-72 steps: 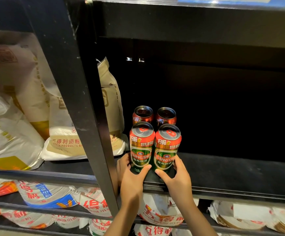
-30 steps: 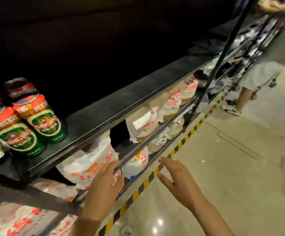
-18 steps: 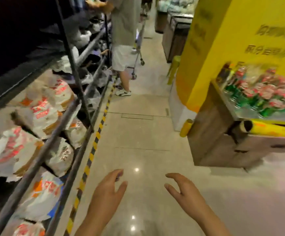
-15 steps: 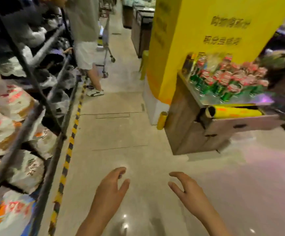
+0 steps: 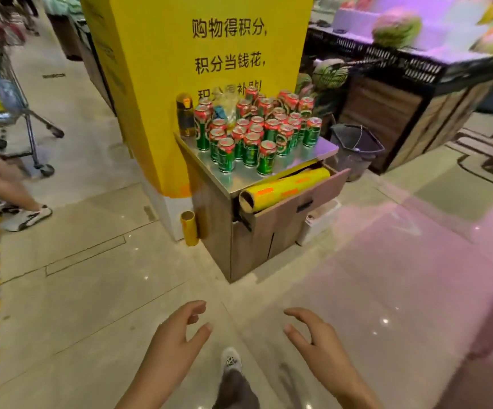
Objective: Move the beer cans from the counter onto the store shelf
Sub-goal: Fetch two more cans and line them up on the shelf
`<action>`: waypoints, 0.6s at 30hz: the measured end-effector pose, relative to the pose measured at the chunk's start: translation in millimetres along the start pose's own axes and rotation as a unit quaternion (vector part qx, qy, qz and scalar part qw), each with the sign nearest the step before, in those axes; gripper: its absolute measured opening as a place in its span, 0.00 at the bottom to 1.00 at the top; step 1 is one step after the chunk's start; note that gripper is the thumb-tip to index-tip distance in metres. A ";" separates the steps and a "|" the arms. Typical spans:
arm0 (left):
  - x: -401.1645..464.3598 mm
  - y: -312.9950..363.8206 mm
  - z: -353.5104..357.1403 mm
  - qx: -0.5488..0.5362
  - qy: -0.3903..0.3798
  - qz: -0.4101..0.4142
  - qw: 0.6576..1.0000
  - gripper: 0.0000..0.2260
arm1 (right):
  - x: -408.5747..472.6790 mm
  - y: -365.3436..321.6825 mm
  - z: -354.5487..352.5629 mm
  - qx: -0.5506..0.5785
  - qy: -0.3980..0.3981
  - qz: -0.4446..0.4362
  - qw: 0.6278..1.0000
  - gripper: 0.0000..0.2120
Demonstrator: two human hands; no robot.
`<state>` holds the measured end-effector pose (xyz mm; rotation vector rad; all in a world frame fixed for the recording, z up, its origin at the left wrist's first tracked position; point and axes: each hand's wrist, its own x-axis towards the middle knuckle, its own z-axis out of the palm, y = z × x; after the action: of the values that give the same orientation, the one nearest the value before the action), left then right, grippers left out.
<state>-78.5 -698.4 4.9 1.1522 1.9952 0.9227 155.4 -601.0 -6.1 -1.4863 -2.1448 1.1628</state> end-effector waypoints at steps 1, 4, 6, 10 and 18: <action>21.2 2.2 -1.2 0.001 0.002 -0.002 1.000 0.12 | 20.3 -3.3 -4.8 0.003 0.002 -0.004 1.000 0.14; 86.5 13.6 -7.8 0.001 0.020 -0.009 1.000 0.12 | 82.8 -15.8 -23.9 0.006 -0.007 -0.005 1.000 0.14; 127.9 26.8 -11.0 0.007 0.035 -0.012 0.999 0.13 | 122.4 -23.9 -40.2 -0.004 -0.012 -0.014 1.000 0.15; 203.6 55.6 -9.3 0.011 0.040 -0.003 0.999 0.13 | 192.6 -33.3 -70.6 -0.014 0.011 -0.016 1.000 0.16; 309.6 120.4 14.8 -0.015 -0.022 0.051 0.998 0.13 | 279.1 -8.6 -113.9 0.025 0.030 0.021 0.999 0.09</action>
<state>-138.8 -373.2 38.7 1.2555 1.8967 0.9671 101.3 -305.1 15.7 -1.5325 -2.0384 1.1629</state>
